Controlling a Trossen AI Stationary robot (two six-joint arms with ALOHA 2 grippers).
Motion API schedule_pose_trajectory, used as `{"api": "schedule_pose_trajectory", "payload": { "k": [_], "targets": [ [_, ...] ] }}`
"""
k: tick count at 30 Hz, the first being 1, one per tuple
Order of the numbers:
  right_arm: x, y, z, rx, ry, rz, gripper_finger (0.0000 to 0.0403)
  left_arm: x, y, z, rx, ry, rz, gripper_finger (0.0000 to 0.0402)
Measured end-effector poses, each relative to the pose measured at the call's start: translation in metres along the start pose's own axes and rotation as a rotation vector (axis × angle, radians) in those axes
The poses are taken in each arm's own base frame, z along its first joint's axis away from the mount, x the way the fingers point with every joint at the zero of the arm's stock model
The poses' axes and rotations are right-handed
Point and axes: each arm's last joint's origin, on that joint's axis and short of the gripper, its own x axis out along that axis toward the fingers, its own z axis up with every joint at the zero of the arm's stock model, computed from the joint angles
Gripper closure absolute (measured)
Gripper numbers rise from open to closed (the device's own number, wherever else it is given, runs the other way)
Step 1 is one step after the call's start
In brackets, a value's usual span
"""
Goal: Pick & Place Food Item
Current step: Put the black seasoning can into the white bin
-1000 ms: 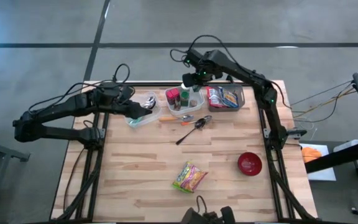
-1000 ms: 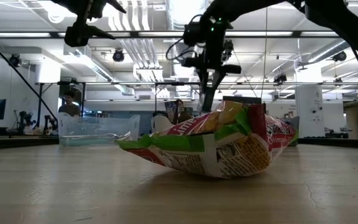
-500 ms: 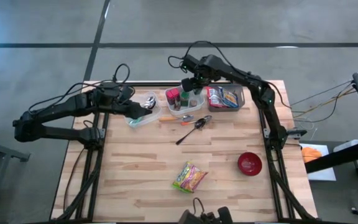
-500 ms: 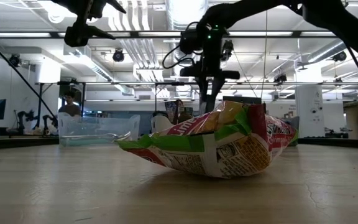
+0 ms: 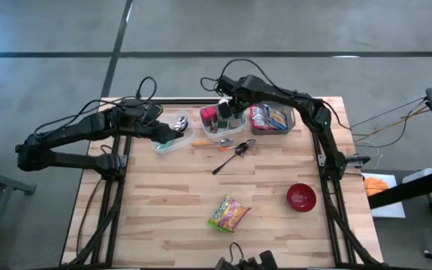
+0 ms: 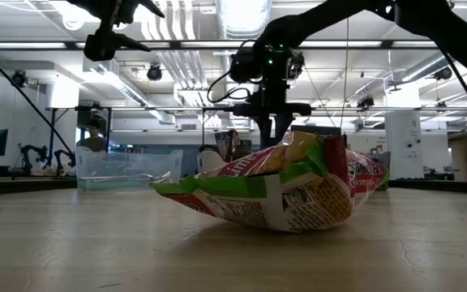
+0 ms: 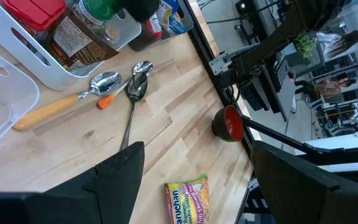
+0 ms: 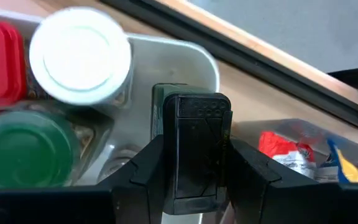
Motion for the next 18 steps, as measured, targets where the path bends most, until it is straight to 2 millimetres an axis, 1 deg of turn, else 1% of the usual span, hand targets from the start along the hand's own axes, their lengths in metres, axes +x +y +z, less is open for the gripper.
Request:
{"api": "schedule_pose_trajectory", "payload": {
  "k": [7, 15, 18],
  "targets": [
    [0.014, 0.006, -0.007, -0.008, -0.013, 0.011, 0.0282, 0.0, 0.0, 0.0, 0.0, 0.0, 0.0, 0.0105],
    [0.019, 0.009, -0.011, -0.026, -0.012, 0.011, 0.0282, 0.0, 0.0, 0.0, -0.001, 0.0, 0.0, 0.0105],
    [0.025, 0.009, -0.014, -0.03, -0.005, 0.007, 0.0282, 0.0, 0.0, 0.0, -0.001, 0.0, 0.0, 0.0105]
  ]
}}
